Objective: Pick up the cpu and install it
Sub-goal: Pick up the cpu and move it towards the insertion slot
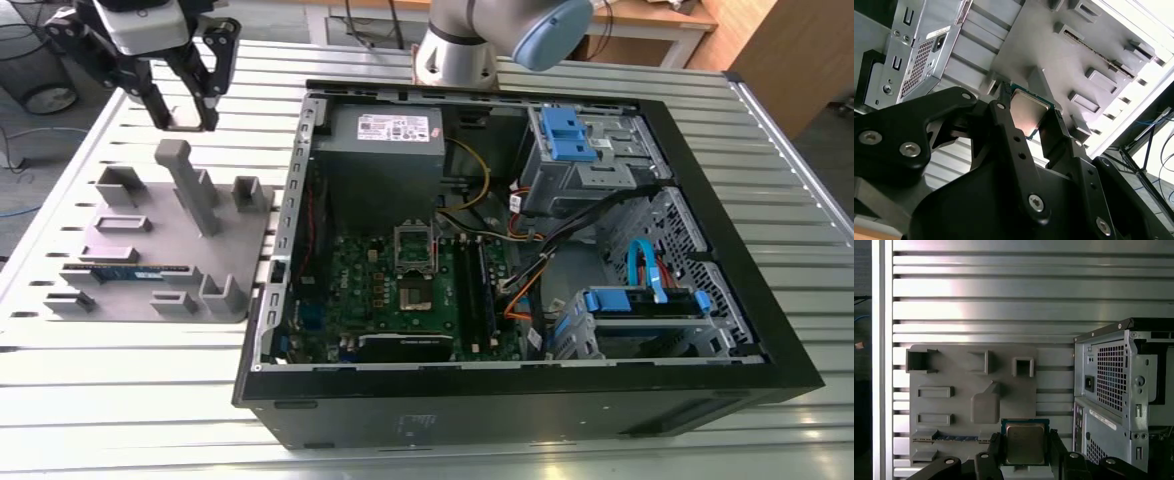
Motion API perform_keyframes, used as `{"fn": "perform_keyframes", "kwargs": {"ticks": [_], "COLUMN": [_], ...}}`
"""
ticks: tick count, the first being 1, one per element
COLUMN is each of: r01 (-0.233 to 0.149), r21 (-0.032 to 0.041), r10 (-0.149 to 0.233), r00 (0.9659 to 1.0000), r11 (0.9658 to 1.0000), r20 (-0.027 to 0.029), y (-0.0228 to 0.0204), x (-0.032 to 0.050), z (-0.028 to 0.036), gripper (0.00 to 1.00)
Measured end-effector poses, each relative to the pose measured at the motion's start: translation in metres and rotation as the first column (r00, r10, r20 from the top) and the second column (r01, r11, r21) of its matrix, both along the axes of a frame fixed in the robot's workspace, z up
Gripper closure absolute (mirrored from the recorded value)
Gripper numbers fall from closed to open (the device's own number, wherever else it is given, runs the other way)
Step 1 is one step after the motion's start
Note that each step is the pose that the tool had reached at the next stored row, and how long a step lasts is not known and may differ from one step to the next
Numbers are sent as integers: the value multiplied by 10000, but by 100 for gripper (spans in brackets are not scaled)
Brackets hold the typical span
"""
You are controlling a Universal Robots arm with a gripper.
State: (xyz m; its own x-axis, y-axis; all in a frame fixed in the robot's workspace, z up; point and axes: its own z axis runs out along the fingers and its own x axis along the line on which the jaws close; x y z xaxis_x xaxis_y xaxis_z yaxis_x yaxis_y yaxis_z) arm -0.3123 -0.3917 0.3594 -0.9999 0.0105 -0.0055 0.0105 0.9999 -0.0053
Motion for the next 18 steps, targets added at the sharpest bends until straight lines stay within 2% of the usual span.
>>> {"fn": "perform_keyframes", "kwargs": {"ticks": [15, 18], "r01": [0, 0], "r21": [0, -1], "r10": [0, 0], "r00": [10000, 10000], "r11": [10000, 10000], "r20": [-1, -1], "y": [57, 64], "x": [242, 268], "z": [-3, -3], "gripper": [53, 53]}}
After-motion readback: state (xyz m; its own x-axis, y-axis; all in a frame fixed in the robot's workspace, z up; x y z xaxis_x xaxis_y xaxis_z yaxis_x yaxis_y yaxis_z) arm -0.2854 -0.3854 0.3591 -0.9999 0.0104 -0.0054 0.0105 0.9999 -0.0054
